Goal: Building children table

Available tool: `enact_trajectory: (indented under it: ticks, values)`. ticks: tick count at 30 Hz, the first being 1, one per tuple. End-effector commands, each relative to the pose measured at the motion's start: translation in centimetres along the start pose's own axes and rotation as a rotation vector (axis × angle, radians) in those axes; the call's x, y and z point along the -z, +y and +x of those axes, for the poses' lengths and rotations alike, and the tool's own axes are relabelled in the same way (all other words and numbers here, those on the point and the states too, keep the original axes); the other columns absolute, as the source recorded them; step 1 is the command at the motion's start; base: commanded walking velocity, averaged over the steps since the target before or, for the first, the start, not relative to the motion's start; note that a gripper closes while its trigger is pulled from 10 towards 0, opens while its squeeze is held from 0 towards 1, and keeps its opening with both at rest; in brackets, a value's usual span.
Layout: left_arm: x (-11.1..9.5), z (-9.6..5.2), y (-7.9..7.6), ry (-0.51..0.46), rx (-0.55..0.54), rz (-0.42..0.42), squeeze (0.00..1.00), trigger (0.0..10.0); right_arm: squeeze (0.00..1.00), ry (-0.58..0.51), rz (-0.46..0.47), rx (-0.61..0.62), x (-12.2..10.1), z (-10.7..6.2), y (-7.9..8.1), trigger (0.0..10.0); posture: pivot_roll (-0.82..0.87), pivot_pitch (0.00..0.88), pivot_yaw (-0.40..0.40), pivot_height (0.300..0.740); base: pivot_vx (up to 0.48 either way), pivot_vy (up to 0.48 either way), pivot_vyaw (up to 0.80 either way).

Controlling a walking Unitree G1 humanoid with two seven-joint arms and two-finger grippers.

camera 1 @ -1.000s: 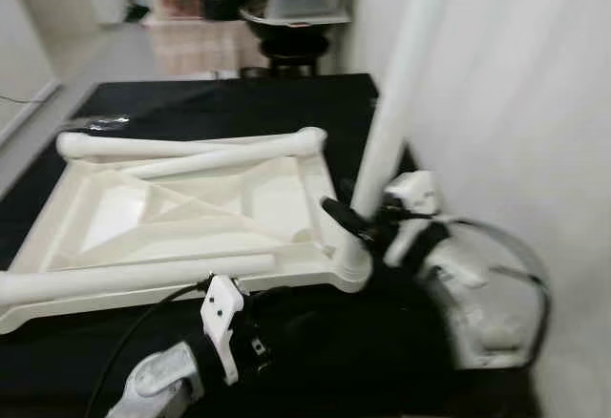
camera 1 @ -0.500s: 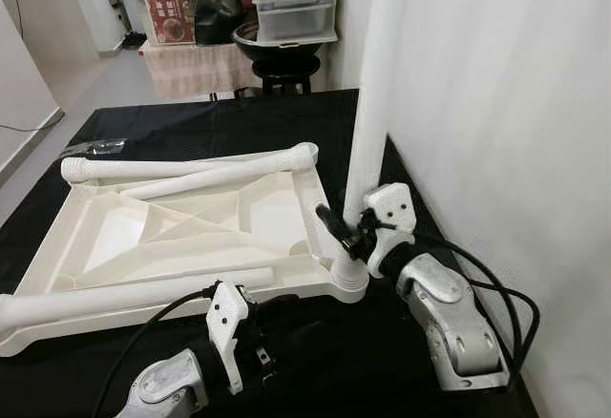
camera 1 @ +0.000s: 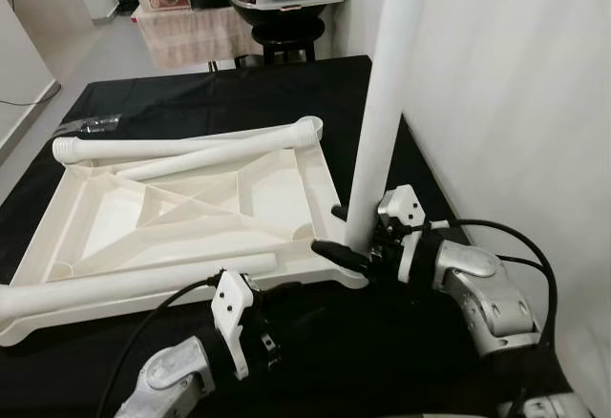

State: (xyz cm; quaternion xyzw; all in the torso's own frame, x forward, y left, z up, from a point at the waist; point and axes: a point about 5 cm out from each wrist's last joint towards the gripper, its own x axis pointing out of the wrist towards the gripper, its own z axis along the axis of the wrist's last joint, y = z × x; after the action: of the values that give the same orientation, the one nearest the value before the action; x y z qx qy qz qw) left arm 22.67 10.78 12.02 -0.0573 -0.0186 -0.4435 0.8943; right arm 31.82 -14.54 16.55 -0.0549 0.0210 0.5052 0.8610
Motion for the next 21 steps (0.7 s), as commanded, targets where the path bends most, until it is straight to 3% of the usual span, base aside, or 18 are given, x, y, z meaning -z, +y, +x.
enact_trajectory:
  ticks: [1,4,5,6,7,17,19,21]
  values:
    - [0.4,-0.1,0.1,0.016,-0.009,-0.003,0.0,10.0,0.0,-0.02,-0.002,-0.033,-0.2,0.3,0.0,10.0,-0.07,0.073,0.025,0.74,0.0,0.0,0.0]
    - [0.4,-0.1,0.0,0.016,-0.011,-0.002,0.0,10.0,0.0,-0.028,0.015,-0.065,-0.4,0.4,-0.6,10.0,-0.07,0.072,0.022,0.74,0.0,0.0,0.0]
    - [0.5,-0.1,0.0,0.016,-0.011,-0.001,0.0,10.0,0.0,-0.035,0.022,-0.076,-0.4,0.4,-0.9,3.2,-0.07,0.07,0.023,0.74,0.0,0.0,0.0]
    - [0.5,-0.1,0.0,0.017,-0.012,-0.001,0.0,10.0,0.0,-0.04,0.024,-0.085,-0.4,0.4,-1.1,3.2,-0.08,0.067,0.02,0.74,0.0,0.0,0.0]
    - [0.6,-0.1,0.0,0.017,-0.011,-0.002,0.0,10.0,0.0,-0.045,0.026,-0.092,-0.5,0.4,-1.3,0.0,-0.08,0.067,0.02,0.74,0.0,0.0,0.0]
    - [0.6,-0.2,-0.2,0.017,-0.006,-0.007,0.0,10.0,0.0,-0.06,0.016,-0.075,0.1,-0.4,-1.5,0.0,-0.09,0.074,0.021,0.74,0.0,0.0,0.0]
    - [0.5,-0.3,-0.3,0.015,-0.007,-0.009,0.0,10.0,0.0,-0.028,0.003,0.071,1.4,0.0,-0.2,0.0,-0.1,0.102,0.021,0.74,0.0,0.0,0.0]
    - [0.4,-0.4,-0.3,0.014,-0.007,-0.009,0.0,10.0,0.0,-0.019,-0.001,0.135,1.8,0.2,0.3,0.0,-0.1,0.102,0.021,0.74,0.0,0.0,0.0]
